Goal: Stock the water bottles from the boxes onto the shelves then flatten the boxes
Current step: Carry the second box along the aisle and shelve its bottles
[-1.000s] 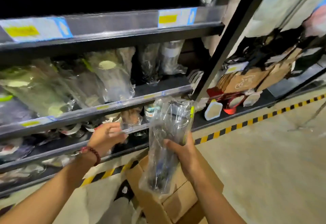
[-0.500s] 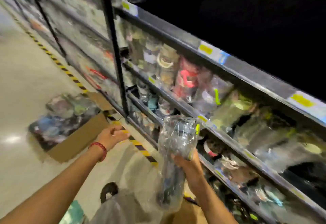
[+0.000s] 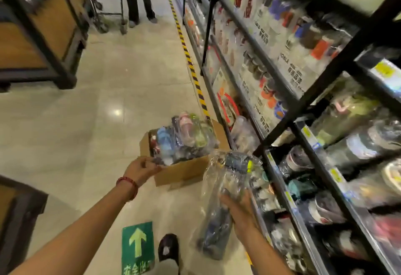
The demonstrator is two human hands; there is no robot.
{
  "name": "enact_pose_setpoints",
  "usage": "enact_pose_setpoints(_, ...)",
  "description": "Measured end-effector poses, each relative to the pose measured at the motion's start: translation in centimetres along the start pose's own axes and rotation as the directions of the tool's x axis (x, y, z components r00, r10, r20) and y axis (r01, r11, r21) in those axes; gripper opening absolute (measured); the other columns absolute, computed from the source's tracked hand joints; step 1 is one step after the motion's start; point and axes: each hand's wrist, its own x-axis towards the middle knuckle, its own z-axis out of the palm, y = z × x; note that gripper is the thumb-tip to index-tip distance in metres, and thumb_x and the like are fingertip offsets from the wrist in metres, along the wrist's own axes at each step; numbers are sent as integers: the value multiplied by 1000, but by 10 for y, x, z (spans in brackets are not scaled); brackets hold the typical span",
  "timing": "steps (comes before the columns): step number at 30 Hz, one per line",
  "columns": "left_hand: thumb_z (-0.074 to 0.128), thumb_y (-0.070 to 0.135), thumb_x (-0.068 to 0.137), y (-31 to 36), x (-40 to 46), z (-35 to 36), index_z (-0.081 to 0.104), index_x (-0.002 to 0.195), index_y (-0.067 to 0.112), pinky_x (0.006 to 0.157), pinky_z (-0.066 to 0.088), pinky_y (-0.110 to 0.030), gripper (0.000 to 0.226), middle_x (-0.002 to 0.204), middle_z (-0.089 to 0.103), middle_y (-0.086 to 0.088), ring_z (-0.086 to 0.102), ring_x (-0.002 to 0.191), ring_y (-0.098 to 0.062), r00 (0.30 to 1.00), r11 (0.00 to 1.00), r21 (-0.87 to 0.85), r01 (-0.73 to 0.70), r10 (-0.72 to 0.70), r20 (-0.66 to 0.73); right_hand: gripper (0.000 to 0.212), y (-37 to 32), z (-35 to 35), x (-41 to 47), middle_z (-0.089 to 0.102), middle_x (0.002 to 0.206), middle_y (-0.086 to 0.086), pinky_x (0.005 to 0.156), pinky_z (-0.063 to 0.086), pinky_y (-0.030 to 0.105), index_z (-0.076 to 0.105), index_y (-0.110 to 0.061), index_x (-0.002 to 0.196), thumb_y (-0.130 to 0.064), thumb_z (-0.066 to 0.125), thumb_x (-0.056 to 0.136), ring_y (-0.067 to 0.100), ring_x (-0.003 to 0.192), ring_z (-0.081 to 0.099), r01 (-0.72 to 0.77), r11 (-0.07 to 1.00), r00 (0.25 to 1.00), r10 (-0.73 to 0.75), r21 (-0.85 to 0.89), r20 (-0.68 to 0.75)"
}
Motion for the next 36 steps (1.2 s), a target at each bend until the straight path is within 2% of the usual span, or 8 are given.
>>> enact_pose_setpoints(5,72,12,80,18,57,-27,57,94,16,73,44,-29,21,90,61,-6,55,89,-22,1000,999,-33,11,-11,-9,79,-29,55,50,56,121,-2,61,50,19,29,-27,137,-6,76,77,13,91,57,-17,1000,1000,17,-11,23)
enact_pose_setpoints(7,71,14,80,25,78,-26,56,113,11,79,46,-31,36,103,62,-10,55,94,-24,1000,999,-30,15,-15,5,97,-41,66,70,56,129,2,82,53,35,37,-27,128,-39,92,49,19,104,59,-23,997,1000,24,-69,4)
enact_pose_setpoints(10,72,19,80,36,108,-15,52,124,7,88,47,-35,50,113,59,-12,55,99,-25,1000,999,-19,28,-28,8,139,-42,66,118,54,135,6,101,43,52,31,-24,140,-66,87,19,27,118,55,-8,990,1000,9,-138,8)
enact_pose_setpoints(15,72,18,81,49,173,18,43,132,7,80,43,-30,59,127,54,-14,51,105,-25,998,999,18,51,-51,23,136,-53,70,192,51,138,8,102,43,52,29,-25,141,-64,87,25,30,122,53,-24,971,1000,21,-236,-16)
enact_pose_setpoints(21,75,23,78,53,282,76,46,132,8,83,43,-26,63,128,53,-10,52,108,-22,989,986,99,137,-142,41,102,-65,70,301,27,153,10,107,31,36,9,-17,151,-21,78,76,27,138,31,-91,945,996,79,-314,-51)
enact_pose_setpoints(26,73,25,79,62,384,125,39,138,5,100,39,-32,71,138,48,-13,47,125,-27,980,965,194,178,-191,50,106,-47,63,409,22,155,9,107,31,38,5,-18,152,-23,79,75,26,139,29,-129,914,992,117,-385,-55)
enact_pose_setpoints(31,73,22,80,55,463,179,41,134,5,88,40,-28,65,134,51,-12,50,120,-26,949,935,166,314,-315,-26,106,-36,64,484,29,152,4,105,38,41,7,-25,151,-26,80,74,24,135,35,-160,902,987,154,-400,-47)
enact_pose_setpoints(36,84,33,65,26,511,216,37,134,8,99,45,-40,87,133,50,-12,51,119,-31,900,868,237,436,-421,-114,104,-24,59,521,36,148,3,109,35,42,13,-25,150,-24,81,71,23,133,39,-188,906,982,180,-381,-57)
